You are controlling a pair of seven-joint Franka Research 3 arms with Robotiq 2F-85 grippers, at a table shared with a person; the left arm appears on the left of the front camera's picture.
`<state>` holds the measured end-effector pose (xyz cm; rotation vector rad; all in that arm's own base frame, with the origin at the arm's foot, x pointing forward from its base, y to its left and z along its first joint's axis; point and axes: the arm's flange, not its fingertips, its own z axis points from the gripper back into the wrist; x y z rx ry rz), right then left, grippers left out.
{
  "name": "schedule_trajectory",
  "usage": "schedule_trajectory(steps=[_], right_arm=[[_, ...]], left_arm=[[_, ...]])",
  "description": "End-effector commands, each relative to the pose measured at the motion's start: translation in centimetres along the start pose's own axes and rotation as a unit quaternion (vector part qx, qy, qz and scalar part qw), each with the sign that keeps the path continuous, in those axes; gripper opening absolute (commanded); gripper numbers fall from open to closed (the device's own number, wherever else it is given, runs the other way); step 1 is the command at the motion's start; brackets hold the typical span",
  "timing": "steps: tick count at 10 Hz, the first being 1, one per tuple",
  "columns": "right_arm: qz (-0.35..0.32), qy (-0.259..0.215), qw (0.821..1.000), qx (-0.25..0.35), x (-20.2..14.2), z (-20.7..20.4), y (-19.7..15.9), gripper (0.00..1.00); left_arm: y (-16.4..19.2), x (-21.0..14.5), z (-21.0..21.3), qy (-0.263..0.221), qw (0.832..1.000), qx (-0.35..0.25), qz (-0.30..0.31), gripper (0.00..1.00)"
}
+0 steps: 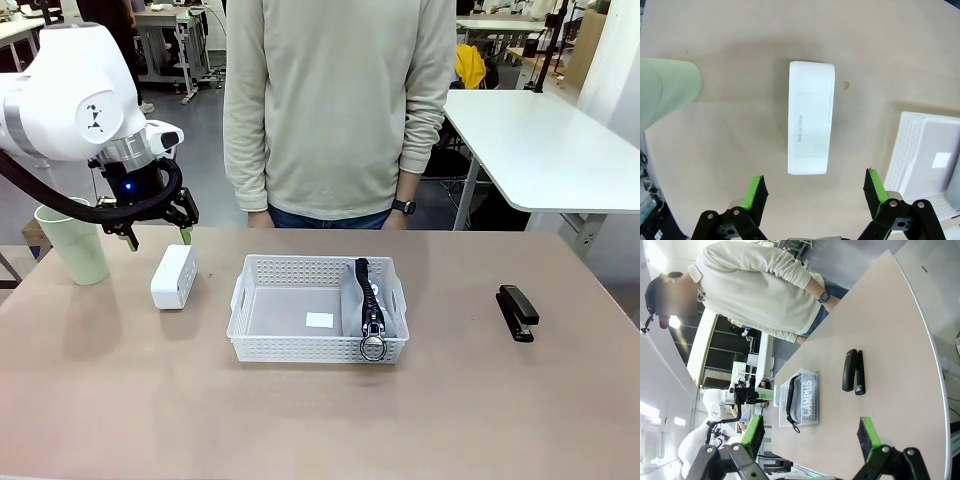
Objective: Efficiently arrange items inside the basket to fit them all.
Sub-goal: Pick up the Digital clock and place it inside the Organizing basket.
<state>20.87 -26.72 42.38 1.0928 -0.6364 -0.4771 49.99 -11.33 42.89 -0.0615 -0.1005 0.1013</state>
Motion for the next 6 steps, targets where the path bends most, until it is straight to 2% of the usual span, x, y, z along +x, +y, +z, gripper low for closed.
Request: schedule_trajectory(steps=[1,2,3,6], right_arm=[[0.012,-0.008,1.0,0.013,0.2,-0.1,0.1,1.0],[0.012,-0.008,1.0,0.013,0.2,-0.1,0.1,1.0],[0.012,-0.008,1.0,0.013,0.2,-0.1,0.1,1.0],[0.012,-0.008,1.0,0.013,0.2,-0.1,0.1,1.0]], left_arm=[[0.2,0.0,0.1,0.001,1.0,0.003,-0.011,1.0],[0.0,0.0,0.0,0.0,1.0,0.0,0.0,1.0],[-0.1,0.5,-0.8,0.015,0.998,0.005,-0.052,1.0],[0.5,1.3,-5.6,0.032,0.995,0.006,-0.095,1.0]])
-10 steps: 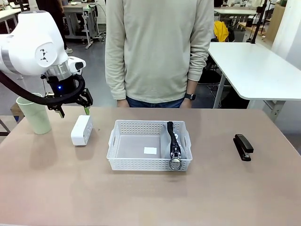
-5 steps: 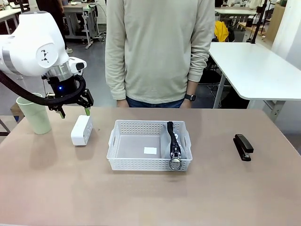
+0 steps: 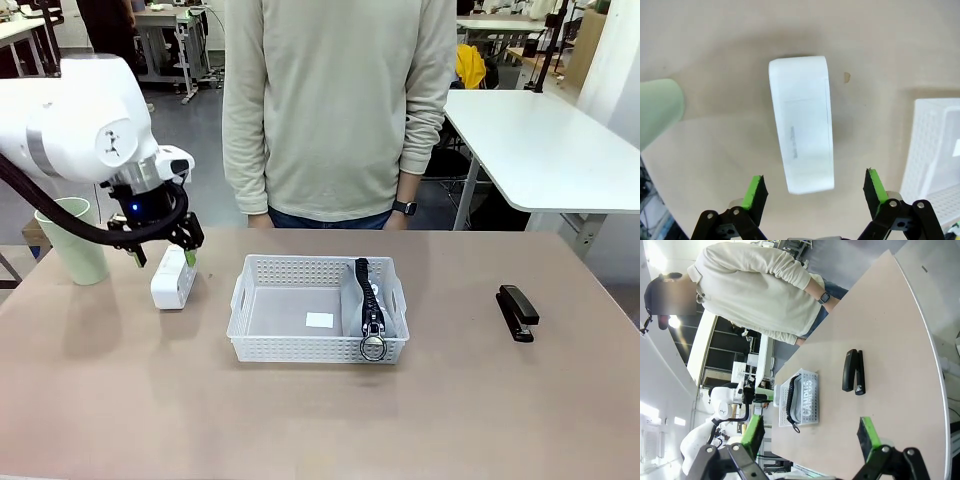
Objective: Efficiently arrange items inside the basket to fit them all.
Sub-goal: Pick up the Digital clock and place it inside the Organizing basket.
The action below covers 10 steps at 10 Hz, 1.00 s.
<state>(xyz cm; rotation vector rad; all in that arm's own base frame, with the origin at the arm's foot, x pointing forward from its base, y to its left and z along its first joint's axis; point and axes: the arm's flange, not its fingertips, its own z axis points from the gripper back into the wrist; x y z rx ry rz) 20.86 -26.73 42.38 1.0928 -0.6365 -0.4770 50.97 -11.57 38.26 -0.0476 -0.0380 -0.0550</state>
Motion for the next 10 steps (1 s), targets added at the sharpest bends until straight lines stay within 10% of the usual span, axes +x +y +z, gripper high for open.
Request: schedule_trajectory(steps=[1,10], right_arm=[[0.012,-0.008,1.0,0.013,0.2,-0.1,0.1,1.0],[0.012,-0.008,1.0,0.013,0.2,-0.1,0.1,1.0]], left_arm=[[0.8,1.1,-2.2,0.001,1.0,0.011,-0.008,1.0],[0.0,2.1,-5.9,0.03,0.999,0.02,-0.004,1.0]])
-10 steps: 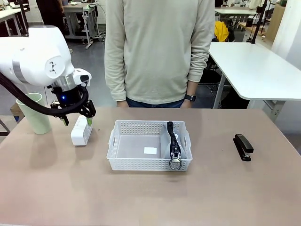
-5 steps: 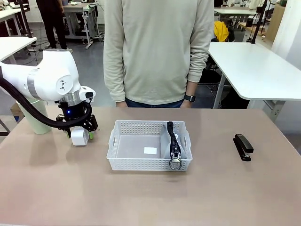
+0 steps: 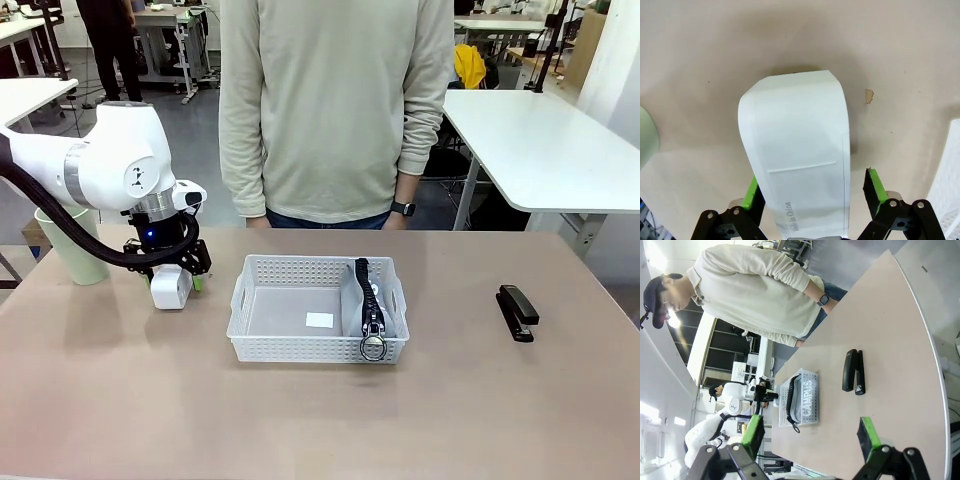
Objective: Efficiently arrange items inside the basket to fit them all.
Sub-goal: Pick up the Digital clock and place it inside the Organizing basket.
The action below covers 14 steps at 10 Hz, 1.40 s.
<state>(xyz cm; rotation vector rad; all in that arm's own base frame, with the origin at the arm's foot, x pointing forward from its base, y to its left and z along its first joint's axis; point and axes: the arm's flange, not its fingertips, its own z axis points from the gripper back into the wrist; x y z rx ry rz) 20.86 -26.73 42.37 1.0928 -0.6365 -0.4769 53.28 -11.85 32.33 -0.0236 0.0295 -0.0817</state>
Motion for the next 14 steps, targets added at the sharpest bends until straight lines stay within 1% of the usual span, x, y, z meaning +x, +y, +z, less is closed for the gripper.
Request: schedule_trajectory(steps=[1,2,3,4,5,9,11,12,13,14], right_arm=[[0.012,-0.008,1.0,0.013,0.2,-0.1,0.1,1.0],[0.012,-0.008,1.0,0.013,0.2,-0.1,0.1,1.0],[0.012,-0.008,1.0,0.013,0.2,-0.1,0.1,1.0],[0.012,-0.008,1.0,0.013,0.2,-0.1,0.1,1.0],[0.012,-0.008,1.0,0.013,0.2,-0.1,0.1,1.0],[0.012,-0.008,1.0,0.013,0.2,-0.1,0.1,1.0],[0.012,-0.008,1.0,0.013,0.2,-0.1,0.1,1.0],[0.012,-0.008,1.0,0.013,0.2,-0.1,0.1,1.0],[0.012,-0.008,1.0,0.013,0.2,-0.1,0.1,1.0],[0.012,-0.008,1.0,0.013,0.2,-0.1,0.1,1.0]], left_arm=[[-0.1,0.1,0.0,-0.007,1.0,0.018,0.011,0.4],[-0.2,0.1,0.0,-0.007,1.0,0.018,0.008,0.4],[-0.1,0.2,0.0,-0.009,1.0,0.021,0.012,0.0],[-0.1,0.2,0.0,-0.008,1.0,0.021,0.013,0.35],[-0.2,0.2,0.0,-0.007,1.0,0.021,0.016,0.0],[-0.2,0.2,0.2,-0.007,0.999,0.021,0.024,0.0],[0.2,0.0,1.3,-0.002,1.0,0.012,0.023,0.0],[0.7,-0.8,3.3,0.01,1.0,-0.003,0.006,0.0],[1.4,-2.8,7.2,0.004,1.0,-0.013,-0.003,0.0],[2.0,-5.6,10.7,0.017,0.999,-0.027,-0.026,0.0]])
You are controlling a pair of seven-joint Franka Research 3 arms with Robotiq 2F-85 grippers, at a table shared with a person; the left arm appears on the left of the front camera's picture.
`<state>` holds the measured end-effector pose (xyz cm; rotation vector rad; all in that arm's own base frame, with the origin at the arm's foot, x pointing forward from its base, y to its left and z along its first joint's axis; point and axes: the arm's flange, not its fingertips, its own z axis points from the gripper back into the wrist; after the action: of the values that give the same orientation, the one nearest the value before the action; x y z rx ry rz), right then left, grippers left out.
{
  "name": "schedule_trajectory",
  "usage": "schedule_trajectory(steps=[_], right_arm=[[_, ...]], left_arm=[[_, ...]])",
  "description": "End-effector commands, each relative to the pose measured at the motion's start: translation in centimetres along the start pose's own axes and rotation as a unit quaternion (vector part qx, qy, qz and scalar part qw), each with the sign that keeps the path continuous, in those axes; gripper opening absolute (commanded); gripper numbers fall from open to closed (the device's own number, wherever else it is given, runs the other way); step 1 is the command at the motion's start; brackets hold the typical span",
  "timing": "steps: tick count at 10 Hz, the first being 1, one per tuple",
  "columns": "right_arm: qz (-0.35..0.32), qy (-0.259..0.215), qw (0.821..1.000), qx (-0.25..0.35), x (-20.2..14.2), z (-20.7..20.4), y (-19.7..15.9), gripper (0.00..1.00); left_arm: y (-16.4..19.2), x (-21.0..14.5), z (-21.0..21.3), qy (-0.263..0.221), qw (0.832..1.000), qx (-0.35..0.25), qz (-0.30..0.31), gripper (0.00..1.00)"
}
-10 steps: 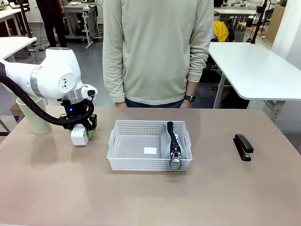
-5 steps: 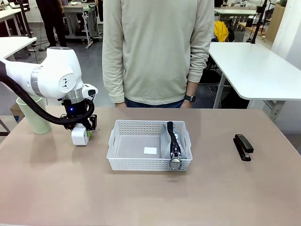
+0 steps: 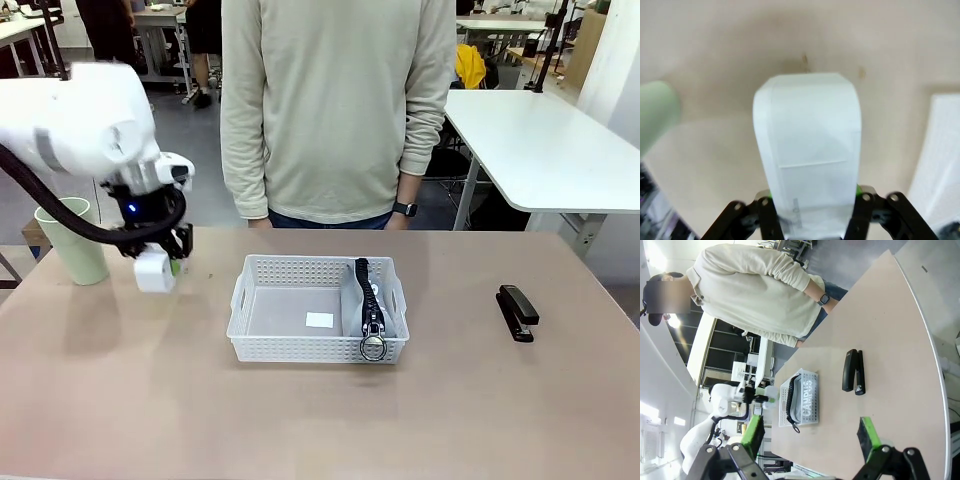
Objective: Efficiently arrange items inside the basket to fit them all.
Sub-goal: Pick up the Digital clock and place it inside the Organizing basket.
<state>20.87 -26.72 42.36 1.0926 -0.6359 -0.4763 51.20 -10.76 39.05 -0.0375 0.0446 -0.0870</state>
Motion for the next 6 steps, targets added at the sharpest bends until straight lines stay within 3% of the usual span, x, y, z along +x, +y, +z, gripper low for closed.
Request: schedule_trajectory(steps=[1,4,5,6], right_arm=[[0.012,-0.008,1.0,0.013,0.2,0.0,0.1,1.0],[0.012,-0.008,1.0,0.013,0.2,0.0,0.1,1.0],[0.012,-0.008,1.0,0.013,0.2,0.0,0.1,1.0],[0.012,-0.008,1.0,0.013,0.2,0.0,0.1,1.0]], left_arm=[[1.6,-6.9,6.4,0.001,0.997,-0.03,-0.067,0.0],[2.2,-18.1,6.6,-0.043,0.968,-0.031,-0.245,0.0],[2.3,-19.6,6.2,-0.066,0.963,-0.046,-0.259,0.0],[2.9,-20.0,6.1,-0.099,0.963,-0.091,-0.232,0.0]])
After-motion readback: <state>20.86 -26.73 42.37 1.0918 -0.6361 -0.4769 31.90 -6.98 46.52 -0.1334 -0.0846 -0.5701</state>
